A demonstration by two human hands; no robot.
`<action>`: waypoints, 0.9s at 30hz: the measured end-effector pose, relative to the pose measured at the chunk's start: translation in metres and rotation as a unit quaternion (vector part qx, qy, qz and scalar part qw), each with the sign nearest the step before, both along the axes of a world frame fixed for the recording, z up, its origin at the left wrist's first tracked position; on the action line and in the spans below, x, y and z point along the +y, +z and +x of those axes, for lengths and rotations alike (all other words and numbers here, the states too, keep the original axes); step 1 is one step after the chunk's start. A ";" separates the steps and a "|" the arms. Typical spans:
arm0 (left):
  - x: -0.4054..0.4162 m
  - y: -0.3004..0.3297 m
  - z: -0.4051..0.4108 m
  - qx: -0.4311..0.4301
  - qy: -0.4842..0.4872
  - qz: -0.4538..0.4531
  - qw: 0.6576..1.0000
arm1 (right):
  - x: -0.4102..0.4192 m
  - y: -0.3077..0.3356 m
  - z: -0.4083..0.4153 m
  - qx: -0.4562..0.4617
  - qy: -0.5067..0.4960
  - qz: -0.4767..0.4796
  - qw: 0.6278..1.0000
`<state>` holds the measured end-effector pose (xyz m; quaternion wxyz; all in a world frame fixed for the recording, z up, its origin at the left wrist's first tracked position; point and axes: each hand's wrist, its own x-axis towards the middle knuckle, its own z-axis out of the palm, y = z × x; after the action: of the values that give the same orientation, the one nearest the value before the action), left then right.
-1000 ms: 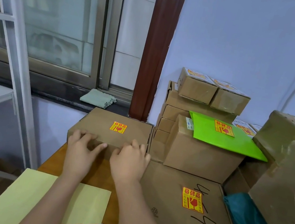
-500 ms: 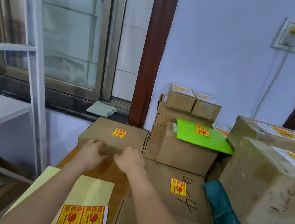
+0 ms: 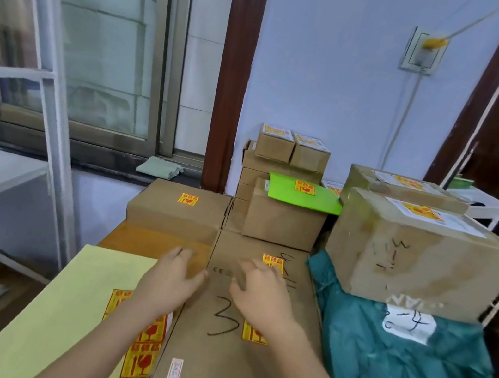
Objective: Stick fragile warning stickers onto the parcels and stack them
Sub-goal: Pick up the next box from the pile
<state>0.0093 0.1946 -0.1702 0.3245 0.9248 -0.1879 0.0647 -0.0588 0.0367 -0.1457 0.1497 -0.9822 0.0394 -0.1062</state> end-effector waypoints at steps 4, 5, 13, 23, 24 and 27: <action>-0.001 -0.011 -0.039 0.030 -0.032 0.001 0.999 | -0.012 -0.012 -0.042 0.007 -0.024 -0.009 1.000; -0.001 -0.012 -0.048 0.038 -0.033 -0.004 0.999 | -0.014 -0.016 -0.052 0.009 -0.031 -0.006 0.999; 0.007 -0.020 -0.081 0.109 -0.027 -0.055 0.992 | -0.026 -0.036 -0.104 -0.020 -0.086 0.043 0.995; 0.012 -0.012 -0.092 0.192 -0.030 -0.174 0.965 | -0.019 -0.040 -0.118 -0.056 -0.138 0.016 0.989; 0.012 -0.011 -0.092 0.197 -0.030 -0.175 0.964 | -0.020 -0.040 -0.120 -0.056 -0.142 0.018 0.988; 0.013 -0.008 -0.097 0.204 -0.030 -0.174 0.963 | -0.023 -0.039 -0.125 -0.047 -0.148 0.032 0.987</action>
<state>-0.0879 0.2073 -0.1784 0.5137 0.8415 -0.1316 -0.1032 -0.1839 0.0141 -0.1844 0.1656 -0.9542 0.1803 -0.1722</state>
